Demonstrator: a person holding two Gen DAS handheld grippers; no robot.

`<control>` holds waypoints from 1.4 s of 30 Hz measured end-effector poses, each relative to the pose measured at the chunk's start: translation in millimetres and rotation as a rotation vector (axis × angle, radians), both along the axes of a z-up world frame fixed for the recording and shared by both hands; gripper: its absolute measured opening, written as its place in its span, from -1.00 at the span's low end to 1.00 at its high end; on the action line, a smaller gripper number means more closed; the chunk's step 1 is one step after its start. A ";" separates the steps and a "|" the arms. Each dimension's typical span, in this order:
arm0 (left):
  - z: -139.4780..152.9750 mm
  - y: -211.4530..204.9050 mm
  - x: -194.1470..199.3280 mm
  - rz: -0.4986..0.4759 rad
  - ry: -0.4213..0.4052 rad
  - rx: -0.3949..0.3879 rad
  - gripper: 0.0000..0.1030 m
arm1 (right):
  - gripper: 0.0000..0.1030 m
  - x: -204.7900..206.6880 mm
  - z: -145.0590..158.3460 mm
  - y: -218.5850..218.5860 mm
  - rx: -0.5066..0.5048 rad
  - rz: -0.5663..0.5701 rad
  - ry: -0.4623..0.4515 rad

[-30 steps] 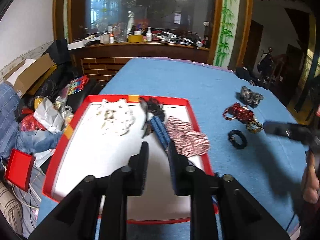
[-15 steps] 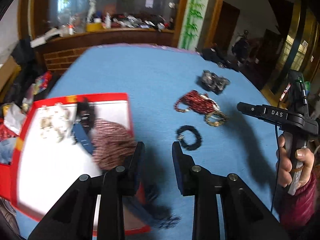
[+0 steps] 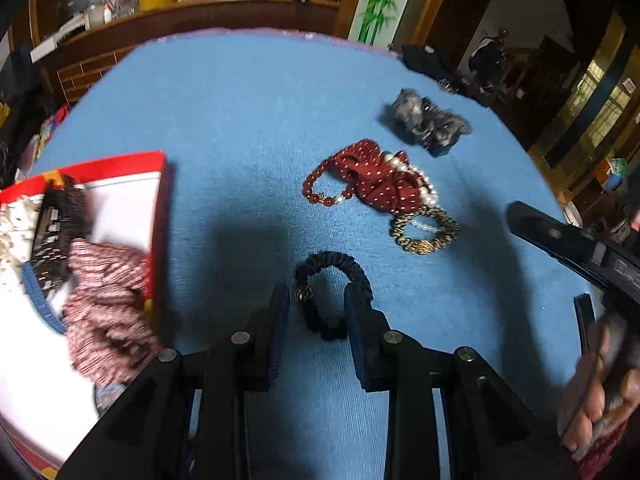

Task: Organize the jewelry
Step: 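Close the left tool on the black hair tie and lift it, then grasp the gold beaded bracelet with the right tool while the left holds the hair tie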

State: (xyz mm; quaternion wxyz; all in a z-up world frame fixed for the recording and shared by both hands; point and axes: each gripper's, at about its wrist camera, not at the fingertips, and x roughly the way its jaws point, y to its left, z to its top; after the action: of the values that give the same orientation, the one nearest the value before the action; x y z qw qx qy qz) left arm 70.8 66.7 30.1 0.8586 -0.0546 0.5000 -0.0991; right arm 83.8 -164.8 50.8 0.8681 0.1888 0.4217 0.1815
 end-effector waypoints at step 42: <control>23.2 -17.0 -38.0 -0.024 -0.159 -0.004 -0.84 | -0.90 11.1 -13.4 5.2 -0.110 -0.026 0.008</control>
State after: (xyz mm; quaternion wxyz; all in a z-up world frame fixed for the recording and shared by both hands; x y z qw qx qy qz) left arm 32.8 49.7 53.3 0.8941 -0.0424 0.4308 -0.1145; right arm 94.9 -159.6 37.4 0.8777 0.1469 0.4321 0.1460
